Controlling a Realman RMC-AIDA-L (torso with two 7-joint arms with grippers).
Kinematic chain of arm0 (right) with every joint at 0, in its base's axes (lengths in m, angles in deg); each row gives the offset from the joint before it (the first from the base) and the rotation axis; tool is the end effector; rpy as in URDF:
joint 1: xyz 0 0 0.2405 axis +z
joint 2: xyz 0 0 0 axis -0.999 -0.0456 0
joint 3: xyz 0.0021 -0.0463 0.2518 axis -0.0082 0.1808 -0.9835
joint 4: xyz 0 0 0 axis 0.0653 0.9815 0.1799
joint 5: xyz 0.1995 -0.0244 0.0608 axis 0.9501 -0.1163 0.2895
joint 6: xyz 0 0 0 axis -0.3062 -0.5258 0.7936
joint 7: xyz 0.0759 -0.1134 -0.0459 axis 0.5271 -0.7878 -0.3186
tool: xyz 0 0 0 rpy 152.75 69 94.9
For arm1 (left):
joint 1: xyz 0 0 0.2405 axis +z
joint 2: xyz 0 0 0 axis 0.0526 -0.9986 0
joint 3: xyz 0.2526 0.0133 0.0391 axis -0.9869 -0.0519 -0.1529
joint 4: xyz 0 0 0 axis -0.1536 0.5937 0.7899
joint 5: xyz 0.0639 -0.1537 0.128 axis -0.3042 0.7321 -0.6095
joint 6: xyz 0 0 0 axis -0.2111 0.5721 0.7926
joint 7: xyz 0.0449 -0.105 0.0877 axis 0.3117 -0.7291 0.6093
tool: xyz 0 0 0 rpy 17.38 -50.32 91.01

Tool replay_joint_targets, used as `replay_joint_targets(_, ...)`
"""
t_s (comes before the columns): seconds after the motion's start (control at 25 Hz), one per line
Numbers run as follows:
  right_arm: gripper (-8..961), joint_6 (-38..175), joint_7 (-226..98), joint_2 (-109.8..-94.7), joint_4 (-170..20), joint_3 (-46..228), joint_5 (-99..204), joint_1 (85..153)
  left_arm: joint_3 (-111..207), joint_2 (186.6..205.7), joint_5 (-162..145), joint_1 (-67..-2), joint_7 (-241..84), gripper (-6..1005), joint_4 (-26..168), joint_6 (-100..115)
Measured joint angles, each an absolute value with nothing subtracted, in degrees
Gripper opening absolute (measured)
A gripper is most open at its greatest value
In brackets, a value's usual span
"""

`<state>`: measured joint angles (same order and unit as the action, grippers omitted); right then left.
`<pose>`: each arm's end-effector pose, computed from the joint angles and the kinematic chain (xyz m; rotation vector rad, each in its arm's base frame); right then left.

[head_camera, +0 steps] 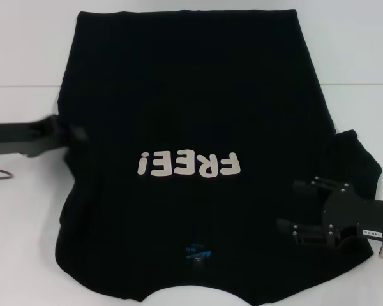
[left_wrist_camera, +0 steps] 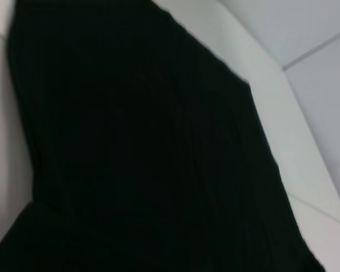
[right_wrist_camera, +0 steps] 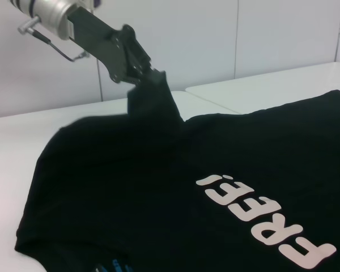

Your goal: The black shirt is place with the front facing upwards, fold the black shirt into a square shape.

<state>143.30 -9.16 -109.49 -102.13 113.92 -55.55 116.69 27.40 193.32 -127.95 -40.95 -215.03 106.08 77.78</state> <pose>0.2995 0.3158 -0.0203 -2.6668 0.3820 0.5356 -0.2958 0.3892 0.0663 -2.0149 -1.8112 -0.6456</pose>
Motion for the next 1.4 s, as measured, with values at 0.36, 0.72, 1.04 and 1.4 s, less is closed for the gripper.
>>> replay_joint_targets(0.36, 901, 143.2, -9.2, -109.54, -102.1, 113.9, -55.7, 116.6, 23.1, 197.98, -126.1, -42.2, -212.9, 140, 103.5, 72.4)
replay_joint_targets(0.72, 900, 143.4, -9.1, -109.53, -102.0, 113.9, -55.6, 116.2, 24.5, 196.95, -122.7, -41.7, -211.2, 370, 95.8, 75.2)
replay_joint_targets(1.04, 899, 143.3, -9.1, -109.54, -102.0, 113.8, -55.7, 116.1, 30.3, 194.17, -120.0, -34.5, -215.3, 737, 95.7, 75.5)
replay_joint_targets(1.4, 898, 142.9, -9.1, -109.54, -102.0, 113.9, -55.7, 116.2, 30.0, 194.49, -120.3, -34.4, -217.8, 887, 93.2, 68.0)
